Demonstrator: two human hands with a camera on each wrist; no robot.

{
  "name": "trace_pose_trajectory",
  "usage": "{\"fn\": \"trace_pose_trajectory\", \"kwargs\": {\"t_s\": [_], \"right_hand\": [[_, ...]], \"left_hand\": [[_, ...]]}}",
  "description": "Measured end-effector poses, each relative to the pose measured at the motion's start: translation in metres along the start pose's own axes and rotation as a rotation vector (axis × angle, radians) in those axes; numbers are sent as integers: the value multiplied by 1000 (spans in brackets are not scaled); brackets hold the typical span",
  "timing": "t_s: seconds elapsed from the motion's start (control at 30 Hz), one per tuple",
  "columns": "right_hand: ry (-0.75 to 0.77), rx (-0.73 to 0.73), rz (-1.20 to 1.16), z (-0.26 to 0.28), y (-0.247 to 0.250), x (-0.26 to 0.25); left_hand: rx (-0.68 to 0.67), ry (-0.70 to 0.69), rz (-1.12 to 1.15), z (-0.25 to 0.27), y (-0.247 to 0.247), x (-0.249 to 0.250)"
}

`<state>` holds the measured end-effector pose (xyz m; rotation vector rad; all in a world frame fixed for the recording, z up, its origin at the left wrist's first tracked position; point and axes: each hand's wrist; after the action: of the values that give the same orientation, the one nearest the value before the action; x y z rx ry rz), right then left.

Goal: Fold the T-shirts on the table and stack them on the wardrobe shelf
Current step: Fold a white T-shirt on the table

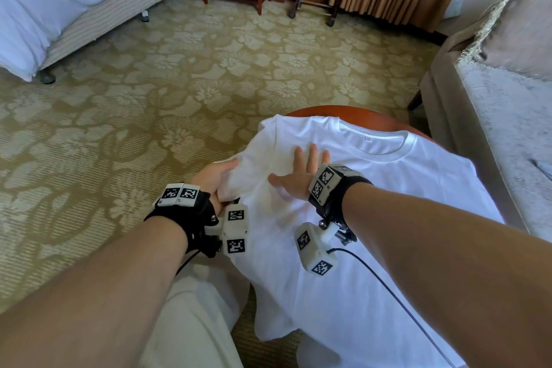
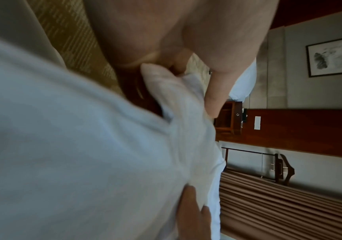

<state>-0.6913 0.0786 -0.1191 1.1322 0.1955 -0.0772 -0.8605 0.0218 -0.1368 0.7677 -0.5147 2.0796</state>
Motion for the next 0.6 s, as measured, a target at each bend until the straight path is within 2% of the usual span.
{"fn": "trace_pose_trajectory", "kwargs": {"t_s": [0.17,0.33,0.47,0.6], "right_hand": [[-5,8,-31,0,-1,1],[-10,39,-29,1,1,-1],[-21,155,-42,-2,5,-3],[-75,208,-210,-3,21,-2]], "left_hand": [[10,-68,71,-19,11,12],[-59,-270,3,2,7,30],[45,-376,-41,4,3,39],[185,-619,-161,20,-14,39]]}}
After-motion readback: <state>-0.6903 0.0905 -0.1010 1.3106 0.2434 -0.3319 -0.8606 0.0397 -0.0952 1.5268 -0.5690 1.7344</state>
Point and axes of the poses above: each hand's wrist, its own z-axis away from the middle knuckle, its own y-axis out of the back of the hand, x = y × z, and after that the axes turned 11 degrees about x, right-handed
